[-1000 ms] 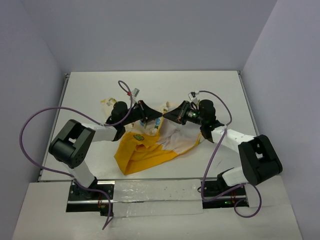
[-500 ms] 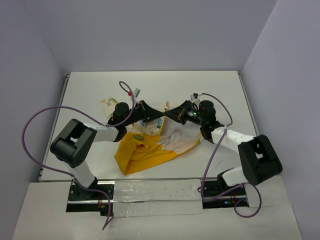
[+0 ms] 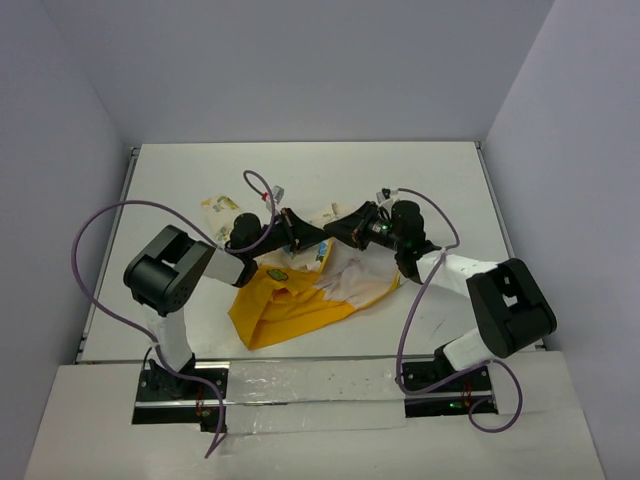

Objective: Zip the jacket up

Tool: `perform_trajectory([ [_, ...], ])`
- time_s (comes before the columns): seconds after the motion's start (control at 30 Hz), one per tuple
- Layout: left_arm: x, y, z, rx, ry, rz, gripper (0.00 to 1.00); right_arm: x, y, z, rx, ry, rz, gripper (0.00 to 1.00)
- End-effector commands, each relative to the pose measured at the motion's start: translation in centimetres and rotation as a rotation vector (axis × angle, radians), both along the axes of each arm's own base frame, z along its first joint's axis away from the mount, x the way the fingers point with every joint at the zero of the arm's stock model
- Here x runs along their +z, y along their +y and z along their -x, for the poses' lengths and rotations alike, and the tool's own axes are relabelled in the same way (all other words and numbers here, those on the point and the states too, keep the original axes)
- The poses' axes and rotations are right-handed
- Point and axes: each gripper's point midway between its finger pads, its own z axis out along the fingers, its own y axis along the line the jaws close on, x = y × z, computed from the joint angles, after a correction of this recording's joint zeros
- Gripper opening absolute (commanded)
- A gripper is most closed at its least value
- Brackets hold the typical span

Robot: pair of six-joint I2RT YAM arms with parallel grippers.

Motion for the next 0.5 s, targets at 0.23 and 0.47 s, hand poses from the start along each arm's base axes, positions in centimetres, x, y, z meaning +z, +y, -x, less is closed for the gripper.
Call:
perform_trajectory([
  [0.23, 1.9, -0.3, 3.6, -0.174, -0.022, 0.17, 0.0, 7.5, 1.2, -0.7, 0.027, -0.253, -0.101, 0.62],
  [0.47, 2.2, 0.0, 3.7, -0.173, -0.024, 0.188, 0.0, 8.6, 1.0, 0.2, 0.046, -0.319, -0.032, 0.66],
])
